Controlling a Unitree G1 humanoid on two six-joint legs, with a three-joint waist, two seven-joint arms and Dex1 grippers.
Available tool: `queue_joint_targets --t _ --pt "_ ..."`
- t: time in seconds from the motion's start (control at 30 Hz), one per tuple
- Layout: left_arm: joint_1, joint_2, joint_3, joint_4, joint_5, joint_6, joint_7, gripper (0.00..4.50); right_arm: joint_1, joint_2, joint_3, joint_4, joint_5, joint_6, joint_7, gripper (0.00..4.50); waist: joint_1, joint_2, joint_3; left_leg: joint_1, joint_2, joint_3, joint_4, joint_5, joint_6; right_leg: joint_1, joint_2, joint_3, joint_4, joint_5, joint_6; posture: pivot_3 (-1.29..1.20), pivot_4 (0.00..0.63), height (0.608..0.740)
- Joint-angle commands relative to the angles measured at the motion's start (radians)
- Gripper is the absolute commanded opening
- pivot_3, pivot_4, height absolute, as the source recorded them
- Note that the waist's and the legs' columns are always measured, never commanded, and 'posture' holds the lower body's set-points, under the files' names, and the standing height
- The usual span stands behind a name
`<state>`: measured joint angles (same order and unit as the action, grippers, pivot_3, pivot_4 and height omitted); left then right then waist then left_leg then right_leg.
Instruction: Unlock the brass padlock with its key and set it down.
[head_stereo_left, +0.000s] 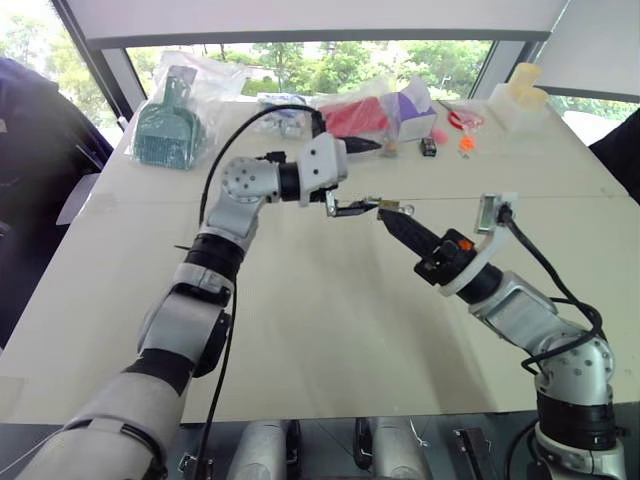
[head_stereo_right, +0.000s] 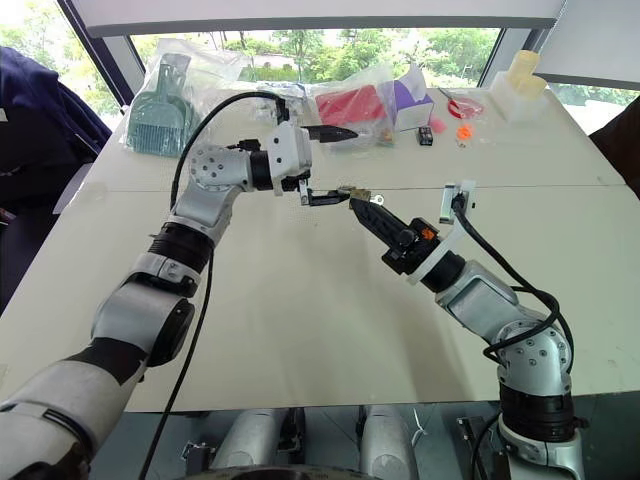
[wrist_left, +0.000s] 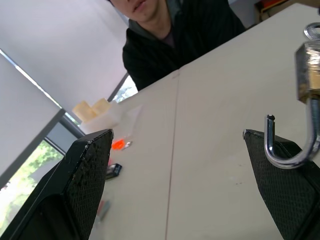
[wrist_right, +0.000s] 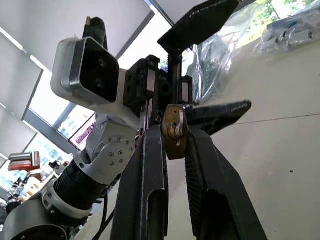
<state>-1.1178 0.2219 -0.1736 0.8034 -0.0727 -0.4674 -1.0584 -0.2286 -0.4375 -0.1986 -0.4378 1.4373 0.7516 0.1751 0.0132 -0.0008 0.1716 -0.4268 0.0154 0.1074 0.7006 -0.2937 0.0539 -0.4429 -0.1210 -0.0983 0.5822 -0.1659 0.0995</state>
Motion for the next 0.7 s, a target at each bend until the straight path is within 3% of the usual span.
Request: queue_joint_targets --t 0.03,0.3,0.43,0.57,0.7 --pt "-0.038 -0.008 0.018 0.009 0.003 -0.031 0.023 4.31 0.008 0.008 -0.005 -0.047 0.022 -0.009 0.003 0.0 0.0 0.0 0.0 0.0 0.0 0.0 0.0 0.0 0.0 0.0 0.0 0.0 0.0 0.0 0.0 0.0 0.15 0.735" --pt "-0.015 0.021 0.01 0.026 0.034 -0.008 0.046 4.31 0.006 0.021 -0.01 -0.003 0.019 -0.013 -0.02 0.0 -0.001 0.0 0.0 0.0 0.0 0.0 0.0 0.0 0.0 0.0 0.0 0.0 0.0 0.0 0.0 0.0 0.15 0.735" --pt "0.018 0.064 0.05 0.0 0.003 0.154 0.067 4.31 0.007 0.025 0.015 0.103 -0.041 0.026 -0.116 0.0 -0.003 0.0 0.0 0.0 0.0 0.0 0.0 0.0 0.0 0.0 0.0 0.0 0.001 0.0 0.0 0.0 0.15 0.735" --pt "0.183 0.147 0.048 -0.258 -0.076 0.439 -0.033 4.31 -0.039 0.047 0.038 0.196 -0.019 0.095 -0.232 0.0 -0.014 0.001 0.0 0.001 0.0 0.0 -0.001 0.0 0.0 -0.001 0.0 0.0 0.004 0.0 0.0 0.0 0.15 0.735" --pt "0.382 0.248 0.056 -0.618 -0.2 0.743 -0.094 4.31 -0.085 0.059 0.032 0.285 -0.012 0.15 -0.254 0.0 -0.025 0.001 0.0 0.0 0.001 0.0 -0.001 0.002 -0.003 -0.002 0.0 0.0 0.009 0.0 0.0 0.0 0.15 0.735"
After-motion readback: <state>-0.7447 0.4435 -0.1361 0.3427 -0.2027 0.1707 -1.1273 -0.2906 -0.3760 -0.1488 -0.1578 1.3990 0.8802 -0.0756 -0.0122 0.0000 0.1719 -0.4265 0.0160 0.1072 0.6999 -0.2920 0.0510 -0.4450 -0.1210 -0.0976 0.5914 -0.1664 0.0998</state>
